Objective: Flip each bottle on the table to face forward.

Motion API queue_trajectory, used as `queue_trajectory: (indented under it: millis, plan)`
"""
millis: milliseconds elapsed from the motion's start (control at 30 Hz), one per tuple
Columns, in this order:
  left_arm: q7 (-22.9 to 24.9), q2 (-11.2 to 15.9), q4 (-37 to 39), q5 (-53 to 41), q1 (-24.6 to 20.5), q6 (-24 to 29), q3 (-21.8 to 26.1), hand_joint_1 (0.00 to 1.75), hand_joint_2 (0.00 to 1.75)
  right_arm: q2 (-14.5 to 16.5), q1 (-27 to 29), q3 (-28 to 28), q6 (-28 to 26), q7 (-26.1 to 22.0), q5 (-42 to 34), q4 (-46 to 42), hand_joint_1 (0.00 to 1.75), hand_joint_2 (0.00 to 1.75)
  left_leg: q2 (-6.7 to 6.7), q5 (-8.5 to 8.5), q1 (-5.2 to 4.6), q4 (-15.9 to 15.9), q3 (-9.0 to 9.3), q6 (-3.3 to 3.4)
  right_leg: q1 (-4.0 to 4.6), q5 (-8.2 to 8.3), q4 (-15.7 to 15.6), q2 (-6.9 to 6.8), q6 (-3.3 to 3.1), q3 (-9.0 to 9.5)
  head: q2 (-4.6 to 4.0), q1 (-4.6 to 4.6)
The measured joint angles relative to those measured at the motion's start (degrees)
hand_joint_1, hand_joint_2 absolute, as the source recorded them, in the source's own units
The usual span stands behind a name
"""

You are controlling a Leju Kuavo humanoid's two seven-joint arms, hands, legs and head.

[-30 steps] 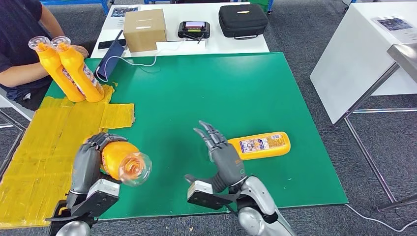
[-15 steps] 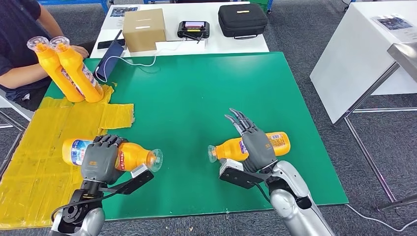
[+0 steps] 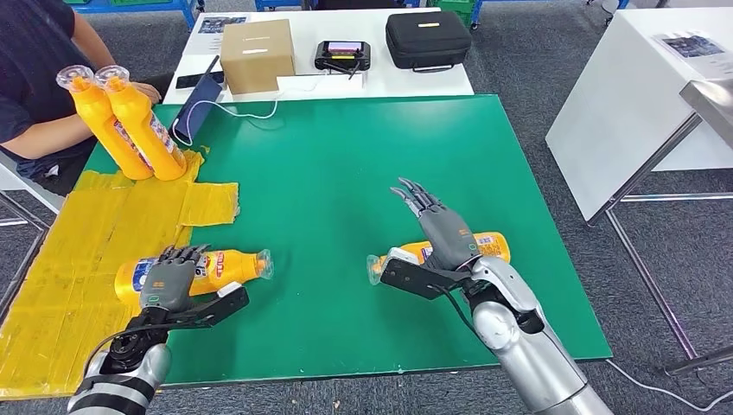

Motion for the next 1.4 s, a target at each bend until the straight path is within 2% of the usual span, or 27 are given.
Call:
queue_trajectory:
  millis: [300, 433, 533, 667, 767, 867, 1000, 1133, 1267, 1400]
  plan:
    - [-0.07, 2.31, 7.13, 1.32, -3.90, -1.29, -0.13, 0.00, 0.00, -3.14, -5.52, 2.21, 2.04, 2.17, 0.94, 8.99, 0.00, 1.75, 0.00, 0.08, -0.01, 0.00, 0.40, -0.02, -0.03, 0.06, 0.01, 0.02, 0.00, 0.36, 0.01, 0.00]
    - [-3.76, 3.22, 7.94, 5.61, -4.43, -2.04, -0.08, 0.00, 0.00, -4.55, -6.88, 2.88, 3.21, 2.80, 1.20, 11.63, 0.00, 1.75, 0.00, 0.10, -0.01, 0.00, 0.49, -0.02, -0.02, 0.05, 0.04, 0.01, -0.01, 0.42, 0.00, -0.02]
    - [-8.70, 4.00, 7.28, 12.95, -4.46, -4.27, 0.22, 0.00, 0.00, -6.08, -7.84, 3.50, 4.37, 3.29, 1.62, 13.90, 0.00, 1.75, -0.08, 0.12, 0.00, -0.01, 0.52, -0.02, -0.02, 0.03, 0.05, -0.08, -0.02, 0.46, 0.00, -0.02]
    - [-14.17, 4.58, 2.51, 26.87, -2.87, -9.93, 1.51, 0.00, 0.00, -8.71, -8.32, 3.94, 4.82, 3.40, 1.79, 17.14, 0.00, 1.75, -0.23, 0.16, 0.01, -0.01, 0.47, 0.01, -0.04, 0.04, 0.05, -0.14, -0.01, 0.47, 0.00, -0.01]
    - [-16.03, 4.80, -1.30, 34.10, -1.33, -13.70, 2.23, 0.00, 0.00, -10.04, -8.37, 4.17, 5.27, 3.38, 1.58, 19.04, 0.00, 1.75, -0.23, 0.17, -0.02, 0.00, 0.41, 0.04, -0.08, 0.06, 0.05, -0.13, 0.01, 0.43, 0.00, -0.01]
    - [-18.47, 4.81, -6.23, 46.42, 0.91, -19.30, 2.90, 0.00, 0.00, -10.80, -8.70, 4.37, 5.99, 3.09, 1.15, 21.56, 0.00, 1.75, -0.22, 0.18, -0.07, 0.03, 0.27, 0.05, -0.12, 0.08, 0.05, -0.13, 0.05, 0.28, 0.00, 0.01]
    - [-19.13, 4.89, -13.63, 59.79, 3.75, -25.41, 3.45, 0.00, 0.00, -11.19, -9.68, 4.75, 6.92, 1.53, 0.19, 26.69, 0.00, 1.75, -0.23, 0.18, -0.08, 0.05, -0.02, 0.06, -0.12, 0.10, 0.05, -0.13, 0.08, 0.00, 0.00, 0.01]
    - [-19.72, 5.15, -19.47, 68.05, 4.85, -29.26, 3.47, 0.00, 0.00, -10.86, -11.22, 5.89, 7.28, 0.21, 0.50, 32.14, 0.00, 1.75, -0.23, 0.17, -0.08, 0.05, -0.12, 0.06, -0.11, 0.09, 0.05, -0.14, 0.09, -0.11, 0.00, 0.01]
    - [-20.18, 5.21, -22.87, 69.62, 5.13, -30.17, 3.38, 0.00, 0.00, -10.37, -12.83, 6.96, 7.49, -0.34, 0.65, 35.93, 1.75, 1.75, -0.22, 0.16, -0.07, 0.05, -0.11, 0.06, -0.09, 0.07, 0.04, -0.13, 0.09, -0.16, 0.00, -0.01]
    - [-20.77, 5.17, -24.83, 69.89, 4.84, -30.53, 2.60, 0.00, 0.00, -9.02, -14.29, 8.06, 6.57, -0.45, 1.83, 40.68, 1.75, 1.75, -0.13, 0.14, -0.05, 0.05, -0.01, 0.06, -0.09, 0.06, 0.01, -0.10, 0.08, -0.16, 0.00, 0.01]
